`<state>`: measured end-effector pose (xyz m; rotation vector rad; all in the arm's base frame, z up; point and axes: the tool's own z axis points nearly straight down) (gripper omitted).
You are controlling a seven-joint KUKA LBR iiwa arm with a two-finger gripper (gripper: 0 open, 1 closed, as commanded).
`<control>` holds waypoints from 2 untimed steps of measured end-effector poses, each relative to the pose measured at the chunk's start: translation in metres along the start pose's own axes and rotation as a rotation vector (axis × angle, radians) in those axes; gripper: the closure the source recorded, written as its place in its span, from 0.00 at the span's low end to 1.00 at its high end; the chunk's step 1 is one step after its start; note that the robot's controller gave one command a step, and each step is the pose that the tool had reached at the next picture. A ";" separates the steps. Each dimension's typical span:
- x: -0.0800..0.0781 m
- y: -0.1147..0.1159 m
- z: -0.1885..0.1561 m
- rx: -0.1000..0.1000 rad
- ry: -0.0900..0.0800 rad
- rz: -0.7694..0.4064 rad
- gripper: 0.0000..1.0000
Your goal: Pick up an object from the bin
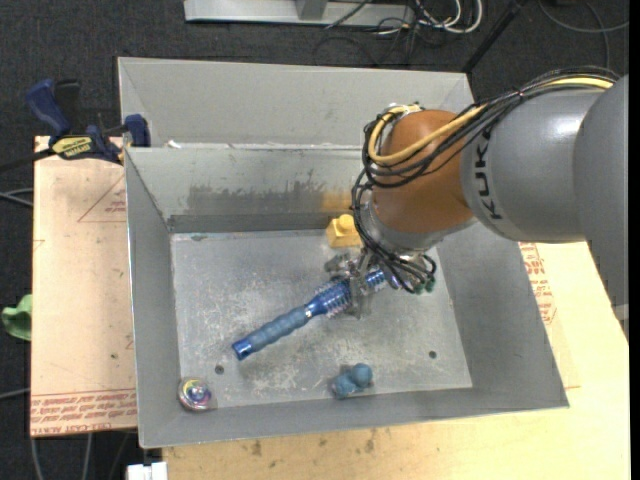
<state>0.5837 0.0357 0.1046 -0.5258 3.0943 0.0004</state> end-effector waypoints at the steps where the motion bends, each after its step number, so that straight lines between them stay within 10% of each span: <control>1: -0.001 0.001 -0.016 0.000 0.000 -0.002 1.00; 2: -0.003 0.001 -0.081 0.002 -0.006 -0.002 1.00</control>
Offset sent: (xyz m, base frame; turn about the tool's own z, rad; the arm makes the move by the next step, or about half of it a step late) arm -0.0001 0.0000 0.0160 0.0000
